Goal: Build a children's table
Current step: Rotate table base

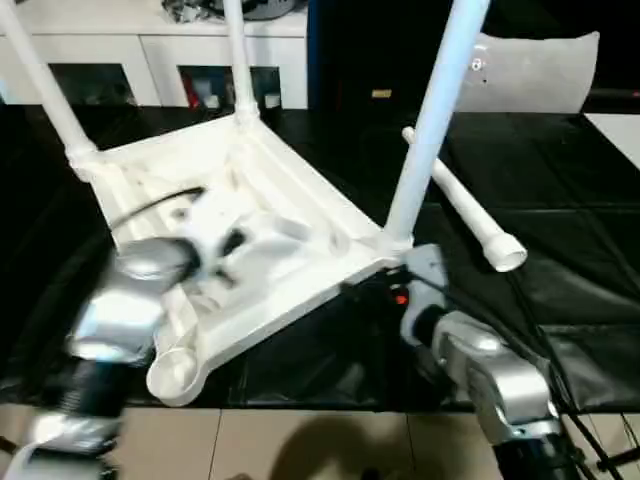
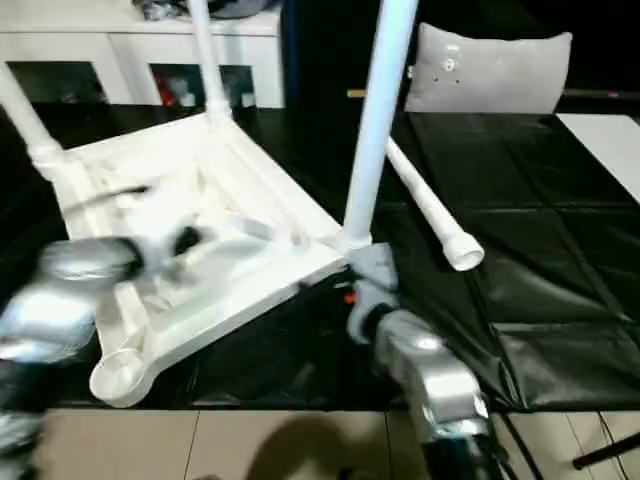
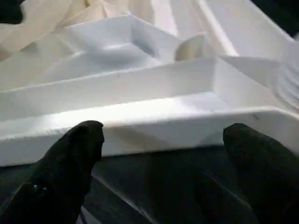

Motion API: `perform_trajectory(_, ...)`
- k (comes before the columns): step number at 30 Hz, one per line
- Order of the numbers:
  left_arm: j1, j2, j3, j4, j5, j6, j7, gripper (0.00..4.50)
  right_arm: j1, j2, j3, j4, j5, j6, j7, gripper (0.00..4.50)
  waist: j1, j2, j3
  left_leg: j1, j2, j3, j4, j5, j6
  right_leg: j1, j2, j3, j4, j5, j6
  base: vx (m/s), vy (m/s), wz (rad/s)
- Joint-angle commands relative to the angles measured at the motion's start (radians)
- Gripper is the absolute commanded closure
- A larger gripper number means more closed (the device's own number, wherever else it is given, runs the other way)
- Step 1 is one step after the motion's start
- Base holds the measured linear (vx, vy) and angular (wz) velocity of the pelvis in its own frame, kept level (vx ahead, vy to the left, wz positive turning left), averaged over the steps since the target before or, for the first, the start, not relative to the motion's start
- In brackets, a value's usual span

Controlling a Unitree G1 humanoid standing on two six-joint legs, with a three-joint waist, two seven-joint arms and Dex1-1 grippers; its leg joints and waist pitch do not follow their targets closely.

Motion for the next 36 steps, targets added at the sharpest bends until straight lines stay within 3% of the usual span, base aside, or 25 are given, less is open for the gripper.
perform_trajectory(1, 0.016, 0.062, 0.006, -0.04, 0.047, 0.039, -0.014, 4.45, -0.033, 0.006, 0.008, 0.038, -0.026, 0.007, -0.016, 0.0, -0.001, 0.002, -0.066, 0.019, 0.05, -0.014, -0.081, -0.266, 0.009, 0.043, -0.064, 0.067, -0.059, -0.354, -0.145, 0.0, 0.0, 0.0)
perform_trajectory(2, 0.033, 0.107, 0.008, -0.057, 0.069, 0.065, -0.005, 4.45, -0.05, 0.01, 0.012, 0.061, -0.03, 0.011, -0.022, 0.0, -0.006, -0.004, -0.064, 0.005, 0.046, -0.014, -0.085, -0.258, 0.009, 0.052, -0.061, 0.068, -0.054, -0.354, -0.142, 0.0, 0.0, 0.0)
perform_trajectory(7, 0.05, 0.151, 0.019, -0.051, 0.1, 0.102, 0.009, 4.45, -0.069, 0.01, 0.027, 0.095, -0.045, 0.016, -0.026, 0.0, -0.005, -0.001, -0.059, 0.019, 0.043, -0.013, -0.083, -0.317, -0.006, 0.041, -0.063, 0.072, -0.066, -0.447, -0.119, 0.0, 0.0, 0.0)
perform_trajectory(10, 0.068, 0.194, -0.004, -0.06, 0.098, 0.128, -0.007, 4.45, -0.081, 0.01, 0.034, 0.122, -0.048, 0.014, -0.031, 0.0, -0.008, -0.004, -0.059, 0.019, 0.042, -0.017, -0.084, -0.361, -0.013, 0.04, -0.063, 0.07, -0.069, -0.489, -0.103, 0.0, 0.0, 0.0)
perform_trajectory(13, 0.091, 0.203, -0.025, -0.073, 0.067, 0.15, -0.04, 4.45, -0.096, 0.016, 0.036, 0.161, -0.059, 0.005, -0.033, 0.0, -0.008, -0.002, -0.061, 0.021, 0.042, -0.017, -0.083, -0.365, -0.014, 0.038, -0.064, 0.071, -0.07, -0.481, -0.109, 0.0, 0.0, 0.0)
perform_trajectory(18, 0.134, 0.282, -0.115, -0.124, 0.038, 0.216, -0.179, 4.45, -0.148, 0.031, 0.04, 0.266, -0.076, -0.027, -0.047, 0.0, -0.006, 0.001, -0.063, 0.019, 0.042, -0.017, -0.084, -0.356, -0.018, 0.038, -0.062, 0.076, -0.059, -0.418, -0.14, 0.0, 0.0, 0.0)
perform_trajectory(22, 0.166, 0.34, -0.167, -0.189, -0.029, 0.223, -0.301, 4.45, -0.193, 0.052, 0.037, 0.347, -0.075, -0.056, -0.05, 0.0, -0.012, -0.001, -0.056, 0.022, 0.041, -0.02, -0.083, -0.416, -0.025, 0.035, -0.068, 0.074, -0.065, -0.506, -0.137, 0.0, 0.0, 0.0)
perform_trajectory(25, 0.182, 0.376, -0.202, -0.216, -0.055, 0.189, -0.369, 4.45, -0.222, 0.064, 0.031, 0.398, -0.077, -0.078, -0.049, 0.0, -0.014, -0.003, -0.053, 0.027, 0.039, -0.023, -0.081, -0.444, -0.026, 0.031, -0.069, 0.071, -0.075, -0.567, -0.113, 0.0, 0.0, 0.0)
perform_trajectory(26, 0.193, 0.4, -0.234, -0.226, -0.064, 0.134, -0.425, 4.45, -0.25, 0.074, 0.027, 0.442, -0.08, -0.095, -0.048, 0.0, -0.018, -0.002, -0.052, 0.024, 0.038, -0.029, -0.081, -0.466, -0.03, 0.032, -0.07, 0.067, -0.077, -0.609, -0.093, 0.0, 0.0, 0.0)
perform_trajectory(28, 0.197, 0.402, -0.241, -0.233, -0.088, 0.1, -0.459, 4.45, -0.268, 0.08, 0.024, 0.469, -0.082, -0.104, -0.048, 0.0, -0.033, -0.002, -0.051, 0.021, 0.038, -0.033, -0.083, -0.482, -0.036, 0.035, -0.069, 0.065, -0.078, -0.622, -0.084, 0.0, 0.0, 0.0)
perform_trajectory(31, 0.188, 0.377, -0.254, -0.255, -0.154, 0.071, -0.522, 4.45, -0.305, 0.09, 0.021, 0.529, -0.085, -0.131, -0.044, 0.0, -0.043, -0.003, -0.053, 0.023, 0.039, -0.034, -0.082, -0.494, -0.041, 0.033, -0.068, 0.069, -0.072, -0.585, -0.105, 0.0, 0.0, 0.0)
perform_trajectory(36, 0.143, 0.31, -0.282, -0.249, -0.199, 0.042, -0.537, 4.45, -0.359, 0.104, 0.023, 0.62, -0.093, -0.18, -0.041, 0.0, -0.056, -0.01, -0.061, 0.013, 0.037, -0.026, -0.079, -0.423, -0.03, 0.042, -0.068, 0.077, -0.058, -0.49, -0.153, 0.0, 0.0, 0.0)
